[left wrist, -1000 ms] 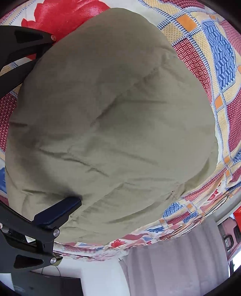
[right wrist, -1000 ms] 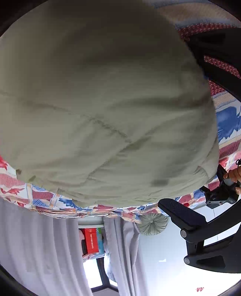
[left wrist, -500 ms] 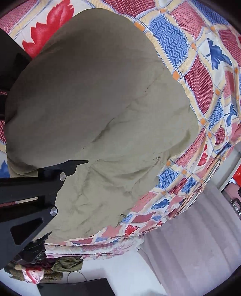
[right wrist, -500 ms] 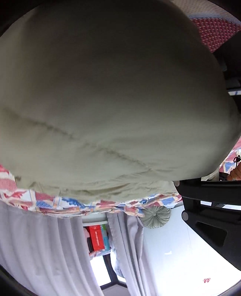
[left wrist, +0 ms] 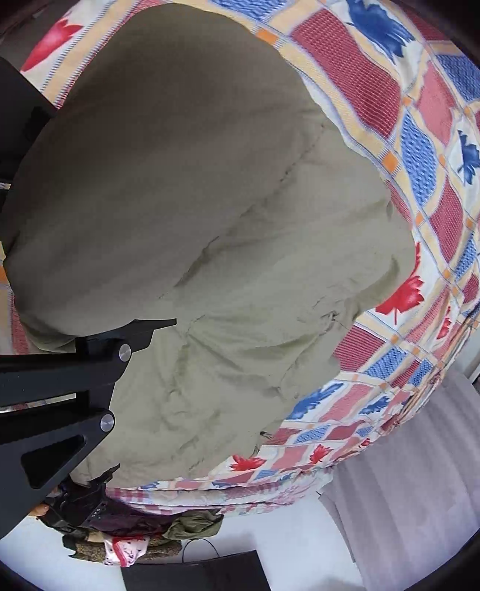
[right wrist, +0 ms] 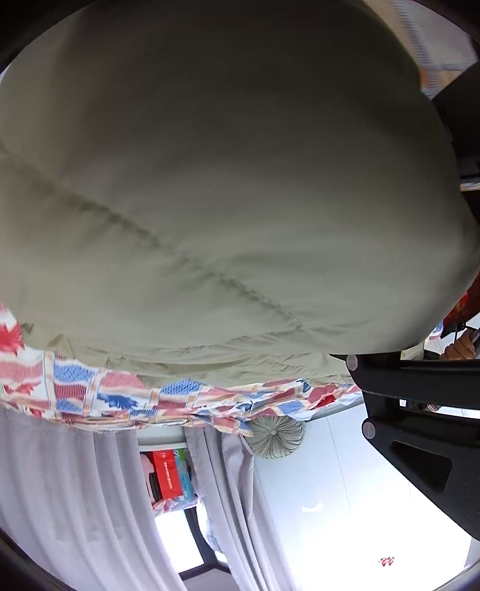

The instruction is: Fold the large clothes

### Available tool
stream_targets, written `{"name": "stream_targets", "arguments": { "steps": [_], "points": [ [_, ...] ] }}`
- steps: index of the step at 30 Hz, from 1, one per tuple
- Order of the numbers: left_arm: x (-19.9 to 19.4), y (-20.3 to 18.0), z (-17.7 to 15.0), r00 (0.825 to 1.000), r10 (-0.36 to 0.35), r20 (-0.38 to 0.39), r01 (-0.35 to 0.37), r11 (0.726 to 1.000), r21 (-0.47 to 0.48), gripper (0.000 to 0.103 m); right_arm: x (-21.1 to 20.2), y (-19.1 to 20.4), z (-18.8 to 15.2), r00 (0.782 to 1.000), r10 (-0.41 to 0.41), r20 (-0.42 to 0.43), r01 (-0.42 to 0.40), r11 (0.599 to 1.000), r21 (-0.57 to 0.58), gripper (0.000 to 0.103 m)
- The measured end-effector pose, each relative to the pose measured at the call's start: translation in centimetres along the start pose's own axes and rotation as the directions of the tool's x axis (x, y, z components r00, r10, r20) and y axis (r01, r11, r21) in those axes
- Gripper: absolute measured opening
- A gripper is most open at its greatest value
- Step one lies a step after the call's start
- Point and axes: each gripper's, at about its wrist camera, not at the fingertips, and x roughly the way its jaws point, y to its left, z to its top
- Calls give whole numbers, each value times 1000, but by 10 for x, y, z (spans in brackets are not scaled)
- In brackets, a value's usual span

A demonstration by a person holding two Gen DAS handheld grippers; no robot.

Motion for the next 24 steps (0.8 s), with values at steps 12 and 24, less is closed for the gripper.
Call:
{"name": "stream_targets", "arguments": {
  "steps": [12,24],
  "points": [
    [-3,39,-38,980,192,-57,-195,979,-56,59,-4,-23,-23,991,-129,-20,129,992,16,36],
    [-86,45,-43,948,319,-23,-318,948,30,59,-67,15,-51,934,-356,7,355,931,-83,57]
  ]
}}
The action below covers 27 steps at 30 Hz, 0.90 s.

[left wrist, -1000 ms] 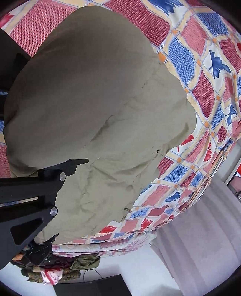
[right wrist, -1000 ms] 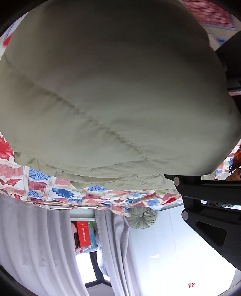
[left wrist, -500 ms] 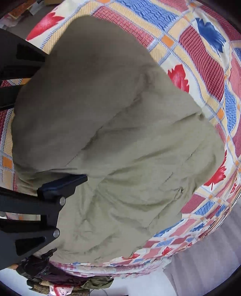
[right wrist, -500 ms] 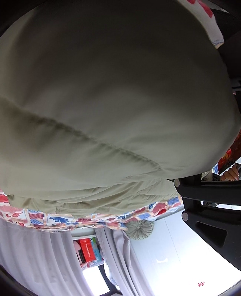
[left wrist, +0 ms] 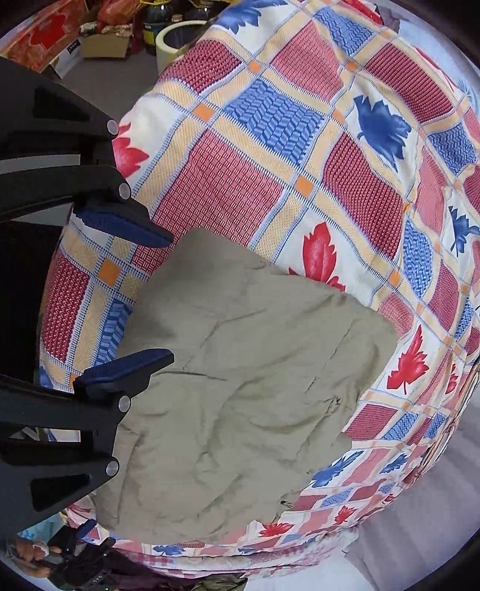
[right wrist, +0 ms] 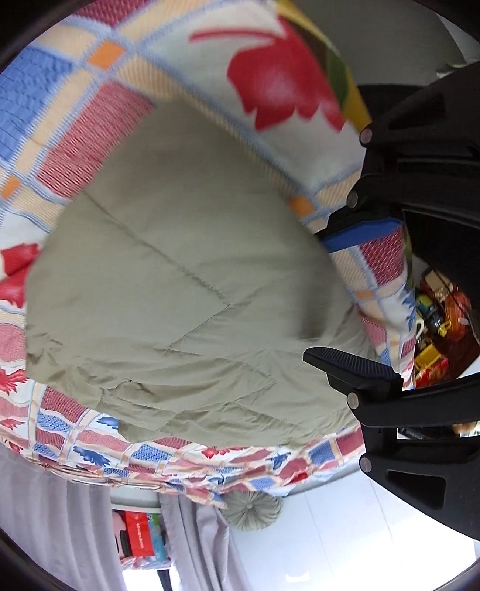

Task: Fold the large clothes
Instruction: 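Open both grippers and withdraw from the folded bundle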

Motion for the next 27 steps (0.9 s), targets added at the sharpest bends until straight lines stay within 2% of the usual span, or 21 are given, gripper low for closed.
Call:
{"name": "stream_targets", "arguments": {
  "steps": [4,8,12,14,15,16,17,18,25,26,27],
  "points": [
    [-11,-3,7,1000,0,19,0,1000,9,59,-18,11,-6,999,-5,44,6,1000,-25,57],
    [-9,-22,17,1000,-4,15,4,999,38,59,-36,19,-7,997,-12,79,18,997,-75,57],
    [-1,-42,21,1000,21,7,-22,994,107,59,-33,38,-17,996,-15,83,28,988,-149,57],
    [3,-48,20,1000,13,-7,-12,992,127,59,-25,54,-20,997,-27,76,41,981,-192,57],
    [5,-50,20,1000,2,-17,0,991,134,61,-21,60,-23,997,-30,71,44,978,-206,57],
    [7,-52,20,1000,-9,-27,13,990,139,83,-15,68,-25,998,-32,61,45,974,-221,57],
    [9,-53,20,1000,-11,-28,15,990,144,96,-9,73,-27,998,-36,52,47,971,-234,57],
    [7,-55,20,1000,-10,-10,12,989,148,103,-5,78,-29,998,-42,47,52,968,-245,57],
    [22,-61,30,1000,10,-28,-5,981,195,103,34,110,-42,992,-126,16,123,925,-360,58],
    [24,-61,33,1000,15,-24,-9,979,204,103,40,116,-44,989,-147,17,142,912,-386,60],
    [27,-61,37,1000,21,-21,-16,977,212,103,46,121,-47,986,-165,20,158,897,-412,67]
  ]
}}
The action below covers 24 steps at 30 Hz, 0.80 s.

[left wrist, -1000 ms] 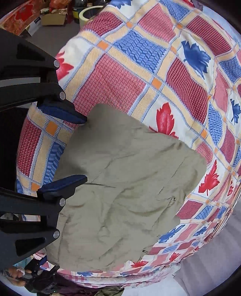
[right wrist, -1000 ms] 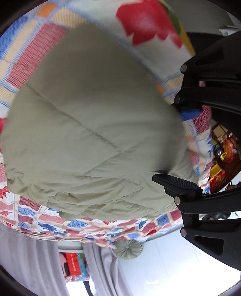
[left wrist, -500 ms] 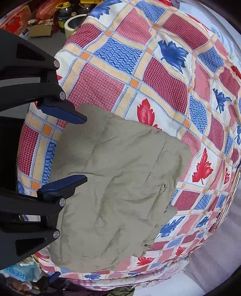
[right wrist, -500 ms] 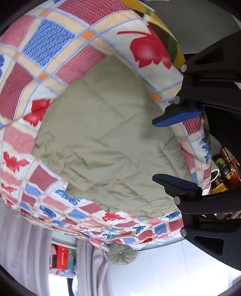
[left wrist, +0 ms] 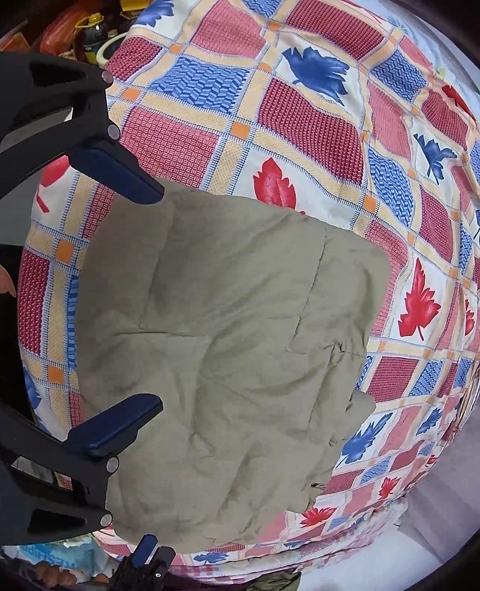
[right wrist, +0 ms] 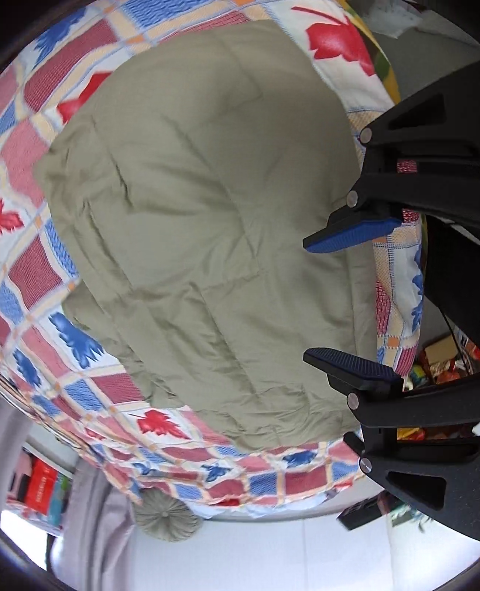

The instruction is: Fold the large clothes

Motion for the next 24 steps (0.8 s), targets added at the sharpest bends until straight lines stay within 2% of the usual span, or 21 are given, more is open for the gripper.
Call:
{"name": "stream_targets", "arguments": {
  "steps": [1,2,8,14,15,16,18,20,24],
  "points": [
    [2,0,2,1000,4,1,-4,1000,6,103,4,6,0,1000,-10,-4,10,1000,-23,73],
    [5,1,6,1000,8,2,-8,1000,12,103,10,13,1,1000,-19,-11,18,998,-57,73],
    [18,3,20,999,33,7,-33,999,28,103,35,43,8,999,-47,-11,44,986,-159,73],
    [33,4,25,997,72,18,-73,996,53,103,51,52,17,996,-76,45,84,975,-208,73],
    [36,5,25,997,81,16,-81,995,52,103,53,52,18,996,-78,51,87,974,-209,71],
    [38,5,26,996,84,13,-85,995,52,103,56,52,19,995,-86,58,96,974,-207,58],
    [42,7,28,997,81,4,-81,995,59,103,64,50,23,992,-115,55,124,972,-201,42],
    [44,12,31,997,73,-1,-73,996,60,103,72,47,25,990,-128,57,137,972,-189,38],
    [35,38,49,998,-60,14,60,998,37,103,80,41,29,990,-134,51,141,975,-174,37]
  ]
}}
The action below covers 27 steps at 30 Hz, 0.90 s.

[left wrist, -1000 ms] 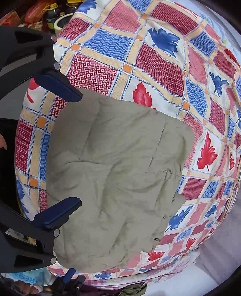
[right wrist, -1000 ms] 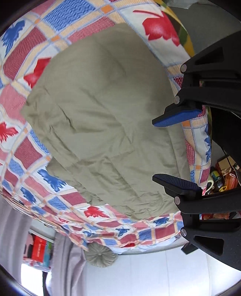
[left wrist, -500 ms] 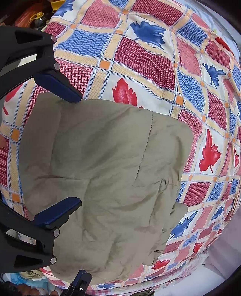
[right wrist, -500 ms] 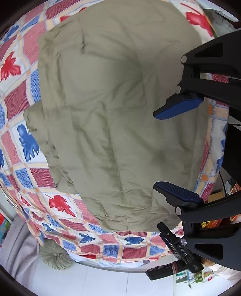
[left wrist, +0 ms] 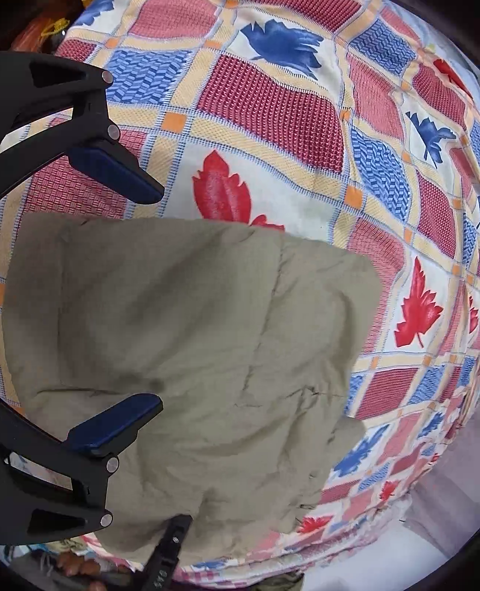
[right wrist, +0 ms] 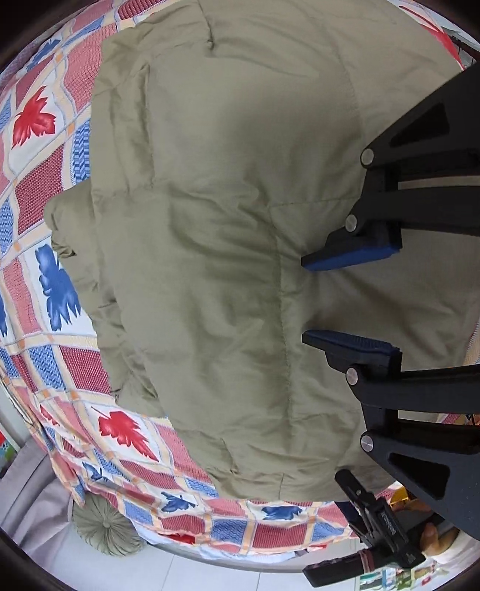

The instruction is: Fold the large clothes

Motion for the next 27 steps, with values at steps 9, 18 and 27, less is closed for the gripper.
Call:
{"name": "stream_targets", "arguments": {
  "steps": [9,18,27],
  "points": [
    [35,73,34,910,-399,-113,384,913,-138,103,9,-5,0,1000,6,-15,-6,1000,14,36],
    [95,15,34,796,-520,-310,537,843,-34,103,-2,2,5,1000,-19,25,20,1000,-16,37],
    [82,1,36,780,-565,-268,563,821,-91,26,6,11,24,994,-42,104,54,991,-122,34]
  ]
}}
